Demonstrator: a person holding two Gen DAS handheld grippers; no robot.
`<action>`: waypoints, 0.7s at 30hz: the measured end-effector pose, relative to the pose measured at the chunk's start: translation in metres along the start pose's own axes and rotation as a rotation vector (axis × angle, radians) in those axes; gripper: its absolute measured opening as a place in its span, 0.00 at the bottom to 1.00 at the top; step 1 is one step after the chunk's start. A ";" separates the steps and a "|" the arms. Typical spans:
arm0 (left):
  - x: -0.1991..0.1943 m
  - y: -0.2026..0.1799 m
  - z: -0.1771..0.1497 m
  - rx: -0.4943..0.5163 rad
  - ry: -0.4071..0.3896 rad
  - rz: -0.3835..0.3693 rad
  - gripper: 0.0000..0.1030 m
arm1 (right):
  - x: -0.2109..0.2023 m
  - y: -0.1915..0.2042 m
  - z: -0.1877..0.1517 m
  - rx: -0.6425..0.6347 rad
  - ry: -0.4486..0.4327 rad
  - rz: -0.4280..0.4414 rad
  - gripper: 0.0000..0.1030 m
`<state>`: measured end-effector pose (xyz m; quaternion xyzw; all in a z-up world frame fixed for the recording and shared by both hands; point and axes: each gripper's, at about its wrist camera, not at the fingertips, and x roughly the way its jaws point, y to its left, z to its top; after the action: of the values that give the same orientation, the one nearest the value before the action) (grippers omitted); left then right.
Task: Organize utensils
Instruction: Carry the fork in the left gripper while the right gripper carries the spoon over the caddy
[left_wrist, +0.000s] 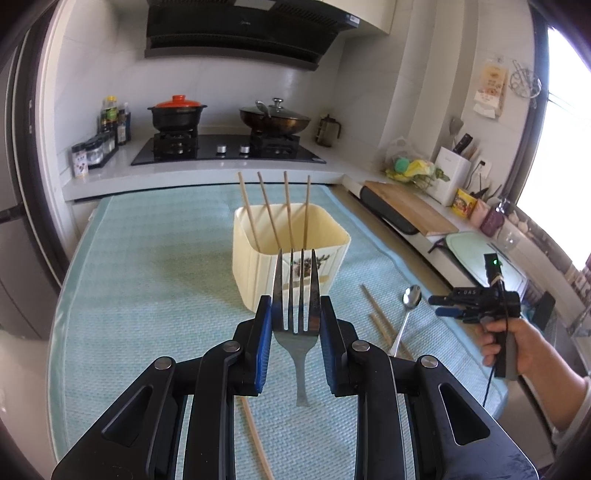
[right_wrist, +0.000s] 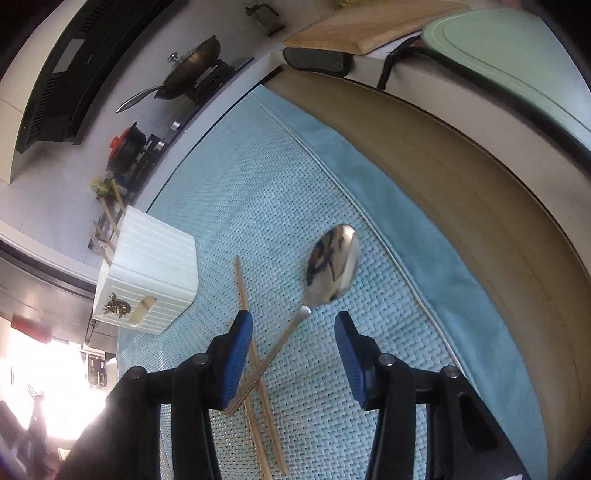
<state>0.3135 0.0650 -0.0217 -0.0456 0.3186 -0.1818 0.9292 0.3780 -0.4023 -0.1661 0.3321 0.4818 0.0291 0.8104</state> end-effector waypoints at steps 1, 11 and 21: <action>0.001 0.000 0.000 -0.001 0.001 -0.002 0.23 | 0.002 -0.003 0.002 0.010 0.005 -0.011 0.46; 0.001 0.004 -0.002 -0.018 0.000 -0.001 0.23 | 0.049 0.002 0.036 -0.041 -0.019 -0.110 0.47; 0.009 0.010 -0.001 -0.038 0.013 0.012 0.23 | 0.028 0.049 0.028 -0.357 -0.105 -0.133 0.03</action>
<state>0.3223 0.0713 -0.0300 -0.0601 0.3282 -0.1705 0.9271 0.4286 -0.3682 -0.1510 0.1515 0.4469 0.0431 0.8806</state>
